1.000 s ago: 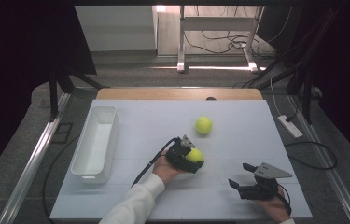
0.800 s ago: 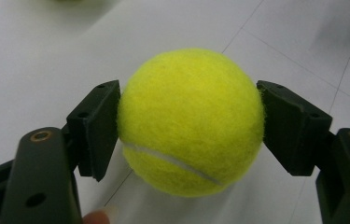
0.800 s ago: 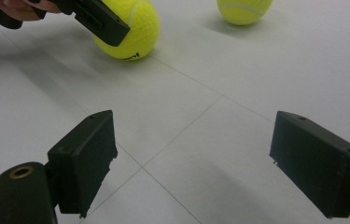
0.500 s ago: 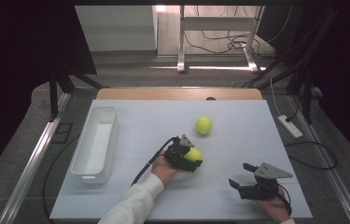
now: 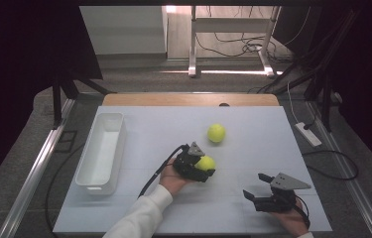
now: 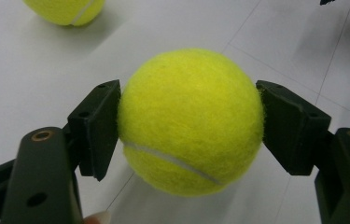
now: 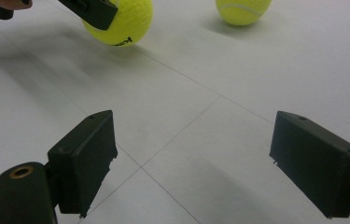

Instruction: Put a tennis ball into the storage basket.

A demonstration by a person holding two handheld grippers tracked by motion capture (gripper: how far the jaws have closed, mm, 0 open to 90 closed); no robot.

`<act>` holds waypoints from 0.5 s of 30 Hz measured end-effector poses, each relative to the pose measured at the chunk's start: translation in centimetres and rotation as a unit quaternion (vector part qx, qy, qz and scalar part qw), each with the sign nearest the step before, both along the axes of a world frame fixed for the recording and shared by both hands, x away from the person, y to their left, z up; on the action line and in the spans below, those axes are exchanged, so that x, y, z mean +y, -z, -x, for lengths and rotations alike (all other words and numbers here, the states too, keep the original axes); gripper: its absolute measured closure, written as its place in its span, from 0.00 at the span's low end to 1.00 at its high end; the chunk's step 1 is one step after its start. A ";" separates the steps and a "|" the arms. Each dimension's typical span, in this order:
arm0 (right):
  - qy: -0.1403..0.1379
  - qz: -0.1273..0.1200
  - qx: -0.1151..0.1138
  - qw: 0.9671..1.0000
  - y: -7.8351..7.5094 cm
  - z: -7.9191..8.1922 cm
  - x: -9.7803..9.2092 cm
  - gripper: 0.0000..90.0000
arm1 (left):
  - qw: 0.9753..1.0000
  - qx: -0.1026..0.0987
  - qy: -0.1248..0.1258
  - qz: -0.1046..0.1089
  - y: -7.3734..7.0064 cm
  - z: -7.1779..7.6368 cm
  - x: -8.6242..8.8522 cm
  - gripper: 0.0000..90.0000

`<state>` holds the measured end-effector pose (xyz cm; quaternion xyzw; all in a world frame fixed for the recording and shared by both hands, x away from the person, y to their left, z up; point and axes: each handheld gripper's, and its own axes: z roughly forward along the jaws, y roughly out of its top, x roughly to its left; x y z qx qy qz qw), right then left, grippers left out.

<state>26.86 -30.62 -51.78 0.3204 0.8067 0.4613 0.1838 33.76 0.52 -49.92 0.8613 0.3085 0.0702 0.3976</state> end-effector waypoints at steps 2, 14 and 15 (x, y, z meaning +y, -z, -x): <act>0.000 0.000 0.000 1.000 0.0 0.0 0.0 0.16 | 1.000 -0.002 -0.001 0.003 -0.1 0.1 0.1 0.30; 0.002 -0.001 -0.001 1.000 0.0 0.0 0.0 0.16 | 1.000 -0.010 -0.002 0.010 -1.2 0.6 1.1 0.30; 0.002 0.000 -0.001 1.000 0.0 0.0 0.0 0.16 | 1.000 -0.010 -0.001 0.010 -1.3 0.6 1.2 0.30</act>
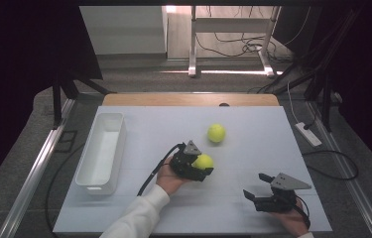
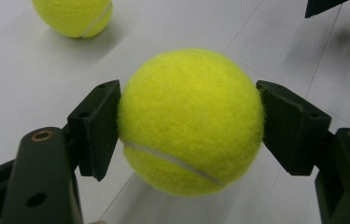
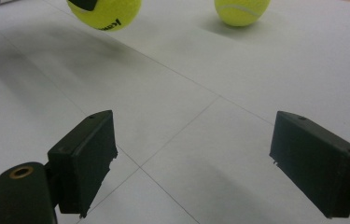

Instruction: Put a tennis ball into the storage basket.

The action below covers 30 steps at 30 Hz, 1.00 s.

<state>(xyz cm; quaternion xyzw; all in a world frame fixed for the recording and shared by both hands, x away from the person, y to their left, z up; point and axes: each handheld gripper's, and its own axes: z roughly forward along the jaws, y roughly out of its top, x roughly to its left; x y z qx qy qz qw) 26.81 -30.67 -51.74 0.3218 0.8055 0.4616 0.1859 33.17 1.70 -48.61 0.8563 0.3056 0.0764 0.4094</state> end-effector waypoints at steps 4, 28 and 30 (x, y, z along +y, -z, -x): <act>0.000 0.000 0.000 1.000 0.0 0.0 0.0 0.16 | 1.000 -0.006 -0.003 0.003 -0.4 0.2 0.5 0.30; 0.005 -0.001 -0.002 1.000 -0.1 0.0 -0.1 0.16 | 0.999 -0.023 -0.016 0.022 -1.7 0.9 2.0 0.30; 0.005 -0.001 -0.002 1.000 -0.1 0.0 -0.1 0.16 | 0.999 -0.024 -0.017 0.023 -1.8 1.0 2.1 0.30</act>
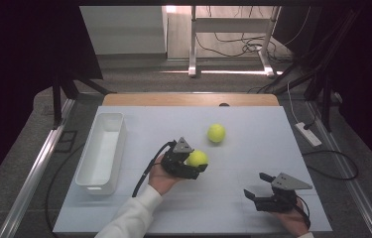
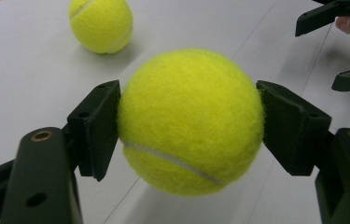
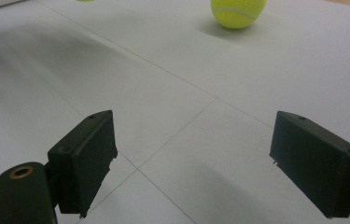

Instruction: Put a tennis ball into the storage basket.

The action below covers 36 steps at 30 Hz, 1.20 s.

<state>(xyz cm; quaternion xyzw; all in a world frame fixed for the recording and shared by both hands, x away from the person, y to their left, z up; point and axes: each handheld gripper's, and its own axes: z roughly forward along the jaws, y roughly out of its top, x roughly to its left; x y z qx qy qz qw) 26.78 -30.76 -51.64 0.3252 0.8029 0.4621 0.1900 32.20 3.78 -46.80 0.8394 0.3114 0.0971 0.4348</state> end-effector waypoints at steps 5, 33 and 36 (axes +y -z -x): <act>0.002 -0.002 -0.002 1.000 0.0 0.0 0.0 0.16 | 1.000 -0.006 0.000 0.006 -0.3 0.2 0.2 0.30; 0.005 0.000 -0.005 1.000 0.0 0.0 0.0 0.16 | 0.999 -0.030 -0.015 0.026 -2.1 0.5 1.9 0.30; 0.004 -0.001 -0.004 1.000 0.0 0.0 0.0 0.16 | 0.999 -0.031 -0.017 0.028 -2.3 0.5 2.0 0.30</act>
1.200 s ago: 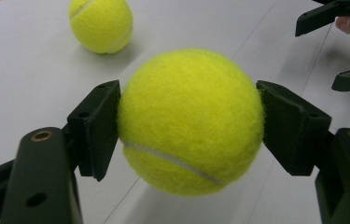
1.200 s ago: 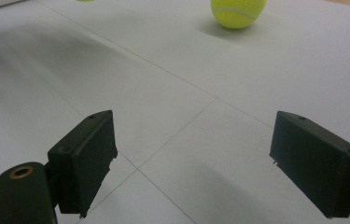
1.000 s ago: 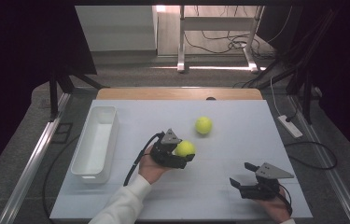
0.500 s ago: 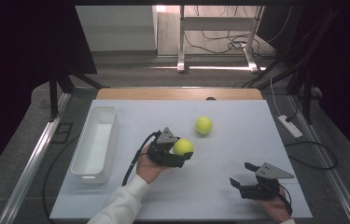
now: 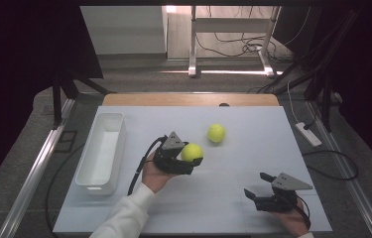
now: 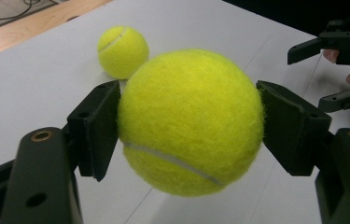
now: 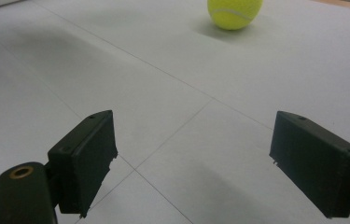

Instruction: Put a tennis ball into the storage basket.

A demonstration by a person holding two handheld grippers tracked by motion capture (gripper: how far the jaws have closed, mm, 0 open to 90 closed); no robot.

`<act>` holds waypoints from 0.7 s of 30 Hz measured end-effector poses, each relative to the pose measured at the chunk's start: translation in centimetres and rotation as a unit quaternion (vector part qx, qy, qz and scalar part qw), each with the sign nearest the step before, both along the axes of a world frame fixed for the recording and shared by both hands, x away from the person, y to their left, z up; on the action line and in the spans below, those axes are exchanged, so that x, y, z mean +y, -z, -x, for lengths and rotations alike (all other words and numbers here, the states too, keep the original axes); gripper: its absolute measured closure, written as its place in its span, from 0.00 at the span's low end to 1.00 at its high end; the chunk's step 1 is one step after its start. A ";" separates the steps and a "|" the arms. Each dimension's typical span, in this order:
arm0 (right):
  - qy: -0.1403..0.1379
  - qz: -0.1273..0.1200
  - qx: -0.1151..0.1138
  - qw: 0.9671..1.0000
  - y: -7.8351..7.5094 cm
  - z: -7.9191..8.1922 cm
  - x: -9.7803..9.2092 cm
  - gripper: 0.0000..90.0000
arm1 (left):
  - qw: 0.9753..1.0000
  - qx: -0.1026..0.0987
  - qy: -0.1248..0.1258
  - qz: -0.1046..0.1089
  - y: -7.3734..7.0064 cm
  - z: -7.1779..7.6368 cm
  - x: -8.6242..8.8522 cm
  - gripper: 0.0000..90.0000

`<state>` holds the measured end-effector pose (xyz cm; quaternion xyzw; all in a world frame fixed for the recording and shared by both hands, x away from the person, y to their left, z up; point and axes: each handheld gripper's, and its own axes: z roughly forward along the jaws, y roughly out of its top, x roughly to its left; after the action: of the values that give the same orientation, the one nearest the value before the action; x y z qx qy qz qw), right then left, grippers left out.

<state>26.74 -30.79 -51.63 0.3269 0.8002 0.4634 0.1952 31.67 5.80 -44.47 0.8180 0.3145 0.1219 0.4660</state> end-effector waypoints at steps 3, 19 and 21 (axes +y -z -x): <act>0.001 0.000 0.000 1.000 0.0 0.0 0.0 0.16 | 1.000 -0.003 -0.003 0.001 -0.3 0.0 0.2 0.30; 0.003 -0.001 -0.002 1.000 0.0 0.0 0.0 0.16 | 1.000 -0.013 -0.022 0.008 -1.3 -0.3 1.5 0.30; 0.005 0.000 -0.003 1.000 -0.1 0.0 0.0 0.16 | 1.000 -0.014 -0.025 0.008 -1.5 -0.3 1.6 0.30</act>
<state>26.76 -30.81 -51.58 0.3293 0.7980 0.4636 0.1995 31.96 7.43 -43.00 0.8041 0.3296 0.1422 0.4739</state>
